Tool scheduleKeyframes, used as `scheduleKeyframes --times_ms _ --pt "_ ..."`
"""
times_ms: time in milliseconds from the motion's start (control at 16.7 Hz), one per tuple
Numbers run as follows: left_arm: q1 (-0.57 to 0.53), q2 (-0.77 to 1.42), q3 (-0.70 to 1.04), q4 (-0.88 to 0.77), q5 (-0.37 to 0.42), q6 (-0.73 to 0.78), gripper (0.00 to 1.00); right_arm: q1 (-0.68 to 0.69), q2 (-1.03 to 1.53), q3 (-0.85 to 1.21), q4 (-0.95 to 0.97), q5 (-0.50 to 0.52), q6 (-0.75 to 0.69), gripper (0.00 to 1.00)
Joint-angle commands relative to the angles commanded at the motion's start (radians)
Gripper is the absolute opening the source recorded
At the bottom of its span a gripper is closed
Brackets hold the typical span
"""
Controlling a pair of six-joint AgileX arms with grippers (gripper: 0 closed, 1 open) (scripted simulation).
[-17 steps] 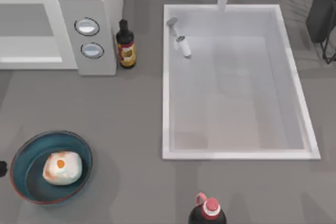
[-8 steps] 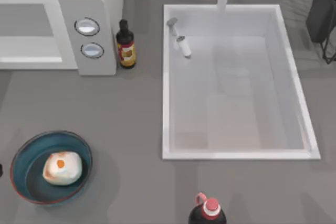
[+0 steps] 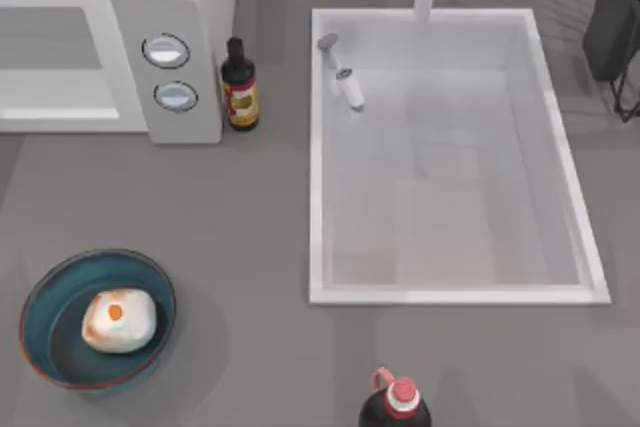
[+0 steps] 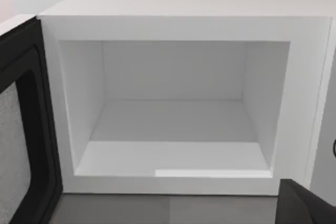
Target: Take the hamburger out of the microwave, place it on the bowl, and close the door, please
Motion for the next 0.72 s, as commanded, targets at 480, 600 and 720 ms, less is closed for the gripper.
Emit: scheduleKeyframes --times_ms 480,600,720 --pt "0.05 0.11 0.1 -0.044 0.022 0.069 0.0 0.0 0.0 0.0 0.0 0.0 0.0 1.0" --pt "0.102 0.226 0.2 -0.09 0.047 0.137 0.0 0.0 0.0 0.0 0.0 0.0 0.0 1.0" --pt "0.164 0.385 0.324 -0.146 0.075 0.221 0.0 0.0 0.0 0.0 0.0 0.0 0.0 1.0"
